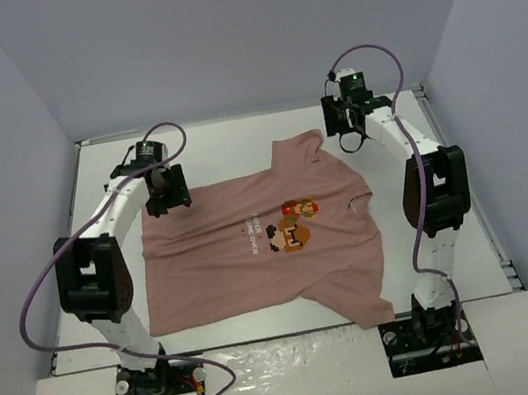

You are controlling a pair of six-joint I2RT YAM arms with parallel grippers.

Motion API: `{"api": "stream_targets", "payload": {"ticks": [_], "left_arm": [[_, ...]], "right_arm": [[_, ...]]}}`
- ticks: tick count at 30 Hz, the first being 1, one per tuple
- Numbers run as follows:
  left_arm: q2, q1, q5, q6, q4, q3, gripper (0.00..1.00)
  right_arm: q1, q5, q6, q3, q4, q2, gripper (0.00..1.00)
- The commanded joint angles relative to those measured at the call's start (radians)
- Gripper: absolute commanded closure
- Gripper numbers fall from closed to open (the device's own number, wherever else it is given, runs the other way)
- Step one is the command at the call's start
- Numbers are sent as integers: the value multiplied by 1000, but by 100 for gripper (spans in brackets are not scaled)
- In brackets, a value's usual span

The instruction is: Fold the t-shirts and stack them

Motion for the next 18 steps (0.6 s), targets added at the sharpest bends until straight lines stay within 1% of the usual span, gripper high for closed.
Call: {"api": "stream_targets", "payload": {"ticks": [1, 3, 7, 12, 14, 16, 17, 18], "left_arm": [[144, 10, -9, -13, 34, 133, 43], [216, 25, -8, -20, 36, 186, 43], [288, 30, -14, -25, 36, 242, 44], [343, 32, -43, -23, 60, 262, 43], [374, 33, -39, -21, 61, 271, 44], [397, 32, -41, -25, 60, 277, 43], [409, 35, -46, -32, 63, 277, 44], [409, 36, -46, -33, 63, 277, 44]], "right_arm": [[0, -78, 38, -47, 13, 25, 50], [-3, -105, 26, -42, 15, 57, 50], [-3, -149, 13, -32, 15, 110, 49], [-5, -102, 29, -29, 26, 169, 51], [-10, -80, 40, -28, 33, 181, 57], [-14, -49, 53, -38, 36, 188, 67], [-17, -12, 62, -50, 36, 182, 77], [-17, -6, 63, -53, 38, 179, 78]]}}
